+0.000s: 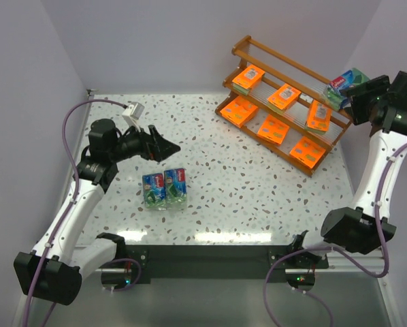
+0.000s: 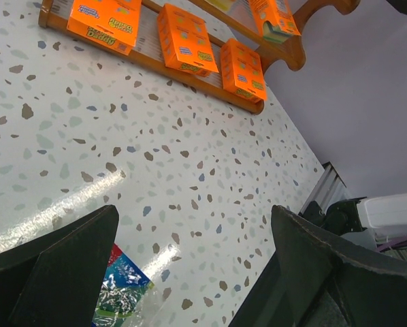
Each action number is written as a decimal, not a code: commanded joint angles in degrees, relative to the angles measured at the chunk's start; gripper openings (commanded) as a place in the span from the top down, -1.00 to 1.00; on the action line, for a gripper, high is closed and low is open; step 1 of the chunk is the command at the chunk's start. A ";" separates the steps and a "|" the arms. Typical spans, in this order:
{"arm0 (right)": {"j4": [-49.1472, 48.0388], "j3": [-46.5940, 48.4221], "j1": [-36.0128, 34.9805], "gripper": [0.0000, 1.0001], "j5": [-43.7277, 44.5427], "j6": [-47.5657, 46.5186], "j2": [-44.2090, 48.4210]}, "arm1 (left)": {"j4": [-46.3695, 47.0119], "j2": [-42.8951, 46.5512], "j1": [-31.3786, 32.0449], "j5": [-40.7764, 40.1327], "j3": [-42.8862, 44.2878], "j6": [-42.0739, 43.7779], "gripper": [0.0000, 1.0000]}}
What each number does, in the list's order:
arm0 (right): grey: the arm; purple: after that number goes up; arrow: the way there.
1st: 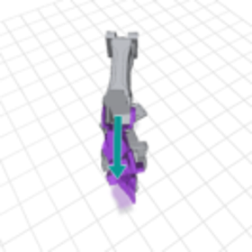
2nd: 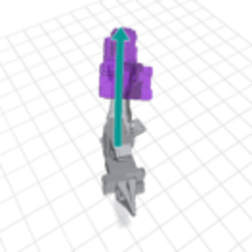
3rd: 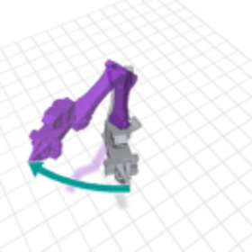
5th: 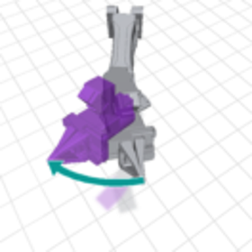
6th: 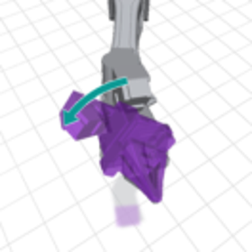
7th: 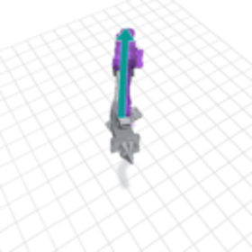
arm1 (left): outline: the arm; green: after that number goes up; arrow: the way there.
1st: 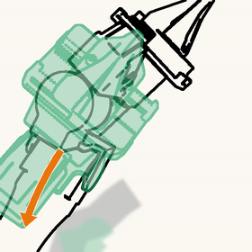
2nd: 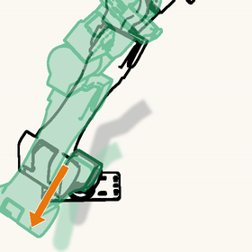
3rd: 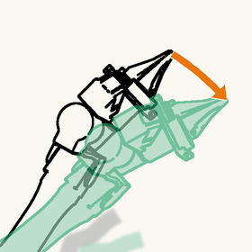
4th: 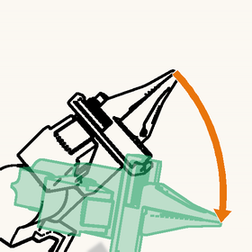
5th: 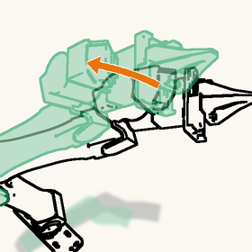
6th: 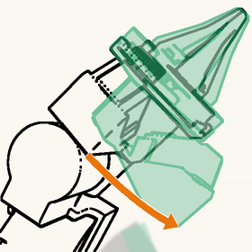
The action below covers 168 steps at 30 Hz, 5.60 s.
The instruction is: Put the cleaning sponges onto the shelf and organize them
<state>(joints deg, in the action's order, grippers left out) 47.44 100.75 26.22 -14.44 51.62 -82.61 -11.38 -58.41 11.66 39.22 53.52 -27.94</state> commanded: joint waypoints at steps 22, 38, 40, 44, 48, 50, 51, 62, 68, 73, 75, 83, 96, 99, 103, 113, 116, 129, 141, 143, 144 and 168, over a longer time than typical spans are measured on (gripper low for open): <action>-13.49 -44.40 -66.26 -0.44 10.65 13.24 26.90 | -15.07 4.27 -5.51 -19.61 1.85 -0.80 -1.00; -43.31 -41.08 -82.38 -0.44 15.84 19.40 -8.96 | -21.23 8.40 -7.44 -26.21 -1.31 0.34 -1.00; -45.24 -40.90 -82.64 -0.43 17.42 19.93 -11.34 | -21.84 8.84 -7.35 -26.92 -1.40 0.78 -1.00; -46.91 -39.49 -82.64 -0.38 17.08 21.86 -15.56 | -22.20 9.11 -7.35 -26.92 -2.36 1.14 -1.00; -47.00 -41.33 -82.64 -0.12 16.81 26.33 -18.90 | -22.20 9.46 -7.35 -26.92 -3.24 1.66 -1.00; -47.26 -44.22 -82.64 0.08 16.55 29.06 -19.87 | -21.85 9.37 -7.35 -26.74 -3.94 1.66 -1.00; -50.22 -45.37 -82.47 0.29 16.89 29.85 -19.70 | -21.85 9.37 -7.35 -26.48 -4.12 1.66 -1.00; -42.44 -46.09 -73.16 1.00 18.75 21.52 2.35 | -20.97 8.58 -7.35 -25.25 -3.33 1.93 -1.00; -33.48 -34.41 -61.04 1.00 12.77 13.52 11.94 | -19.21 9.28 -7.35 -24.02 -4.30 1.31 -1.00; -23.55 -12.32 -50.58 1.00 14.26 5.36 10.29 | -17.98 9.11 -7.35 -22.79 -4.21 0.70 -1.00; -19.24 -5.86 -45.05 1.00 14.26 4.20 7.65 | -17.80 8.93 -7.35 -21.82 -4.12 0.52 -1.00; -20.18 7.79 -27.82 1.00 6.88 5.87 -6.49 | -18.94 10.51 -7.35 -21.73 -3.07 0.08 -1.00; -19.06 14.47 -20.07 1.00 4.24 3.23 -15.04 | -18.77 11.04 -7.35 -21.99 -3.06 -0.01 -1.00; -17.83 14.21 -19.54 1.00 3.98 3.14 -14.86 | -18.51 11.39 -7.44 -21.91 -3.59 -0.27 -1.00; -16.07 13.86 -19.36 1.00 3.45 3.14 -14.78 | -17.98 11.30 -7.44 -21.65 -4.03 -0.44 -1.00; -15.27 12.01 -18.66 0.25 4.15 4.11 -13.46 | -18.33 11.39 -7.44 -21.56 -3.68 -0.27 -1.00; -14.83 13.24 -18.48 -0.01 4.86 3.84 -13.11 | -18.59 11.39 -7.44 -21.47 -3.60 -0.27 -1.00; -13.70 -2.35 -25.14 -0.33 -4.03 1.05 7.53 | -20.35 11.04 -7.44 -25.24 -3.42 -1.23 -1.00; -28.97 -42.28 -70.75 -0.35 11.00 7.96 10.39 | -21.41 11.92 -7.44 -30.52 -3.51 -5.19 -1.00; -33.89 -42.39 -77.09 -0.35 11.88 8.85 6.52 | -22.11 12.62 -7.44 -31.05 -3.16 -5.98 -1.00; -34.86 -41.87 -79.02 -0.35 12.32 9.38 1.80 | -22.28 12.97 -7.44 -31.14 -3.24 -6.24 -1.00; -49.20 -29.29 -87.83 -0.15 8.02 22.91 -29.10 | -29.84 19.74 -7.44 -35.00 -3.51 -5.46 -1.00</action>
<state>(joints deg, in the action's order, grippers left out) 1.15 68.90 -60.69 -6.07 72.44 -111.11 -40.77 -39.27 4.56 5.19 49.21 -33.87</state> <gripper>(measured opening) 0.587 0.997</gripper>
